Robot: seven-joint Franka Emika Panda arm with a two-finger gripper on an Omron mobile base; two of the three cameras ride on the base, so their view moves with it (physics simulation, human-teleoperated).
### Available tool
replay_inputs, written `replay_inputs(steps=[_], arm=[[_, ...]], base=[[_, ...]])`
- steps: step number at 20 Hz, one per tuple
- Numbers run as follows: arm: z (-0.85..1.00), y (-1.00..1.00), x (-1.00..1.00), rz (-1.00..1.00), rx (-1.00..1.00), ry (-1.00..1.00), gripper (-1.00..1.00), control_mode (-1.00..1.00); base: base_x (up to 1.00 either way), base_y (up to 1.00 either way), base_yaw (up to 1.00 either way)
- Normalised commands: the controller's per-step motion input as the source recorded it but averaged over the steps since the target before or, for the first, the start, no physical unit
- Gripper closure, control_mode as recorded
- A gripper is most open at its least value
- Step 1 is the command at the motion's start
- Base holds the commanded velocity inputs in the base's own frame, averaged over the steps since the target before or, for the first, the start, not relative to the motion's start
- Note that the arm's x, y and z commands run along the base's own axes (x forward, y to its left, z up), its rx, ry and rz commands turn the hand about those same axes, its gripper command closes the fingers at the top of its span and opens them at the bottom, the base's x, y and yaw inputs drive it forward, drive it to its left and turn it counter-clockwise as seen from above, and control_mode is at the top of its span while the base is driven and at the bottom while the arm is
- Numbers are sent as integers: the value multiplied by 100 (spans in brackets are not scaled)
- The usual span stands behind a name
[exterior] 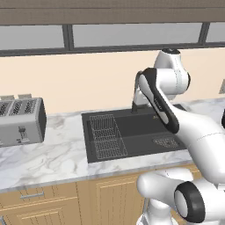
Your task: Dump the onion from the pot into the sink. Then turn on the water and wash the onion. Then turn off the water and put the onion back in the pot.
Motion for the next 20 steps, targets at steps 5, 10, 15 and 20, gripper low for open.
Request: replay_inputs(steps=[5,10,15,20], arm=[[0,-35,-32,-4,2,0,-100,-100],[2,-95,-41,-5,7,-1,-100,-100],[1,-100,-1,-12,8,0,-100,-100],[1,-100,1,-26,3,10,-100,-100]], base=[[0,0,0],[0,0,0],[0,0,0],[0,0,0]])
